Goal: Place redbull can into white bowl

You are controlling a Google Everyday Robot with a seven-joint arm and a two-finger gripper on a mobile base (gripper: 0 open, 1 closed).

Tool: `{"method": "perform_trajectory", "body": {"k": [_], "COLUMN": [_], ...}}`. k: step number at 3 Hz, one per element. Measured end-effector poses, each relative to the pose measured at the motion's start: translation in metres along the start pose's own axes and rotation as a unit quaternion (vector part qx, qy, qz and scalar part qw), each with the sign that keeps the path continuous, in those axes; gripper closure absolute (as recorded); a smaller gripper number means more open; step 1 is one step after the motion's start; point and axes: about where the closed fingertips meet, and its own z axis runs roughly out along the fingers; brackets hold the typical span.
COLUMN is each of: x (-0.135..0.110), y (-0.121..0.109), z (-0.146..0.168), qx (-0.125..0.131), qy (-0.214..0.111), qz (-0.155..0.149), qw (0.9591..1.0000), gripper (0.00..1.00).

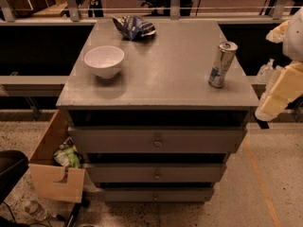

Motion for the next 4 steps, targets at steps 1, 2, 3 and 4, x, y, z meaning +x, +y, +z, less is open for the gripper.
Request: {"method": "perform_trajectory", "body": {"k": [1, 2, 3, 4], "x": [0.018, 0.046, 0.062, 0.060], "y": [-0.011, -0.023, -0.045, -0.088], "z": [-0.001, 0.009, 0.034, 0.046], "qx": [0.047, 0.080, 0.110, 0.164], "qy": [-0.049, -0.119, -0.199, -0.286], "qz": [0.062, 0.115, 0.140, 0.157], "qw": [0.9958, 0.9829, 0.9635, 0.9308], "gripper": [0.00, 0.00, 0.00, 0.00]}}
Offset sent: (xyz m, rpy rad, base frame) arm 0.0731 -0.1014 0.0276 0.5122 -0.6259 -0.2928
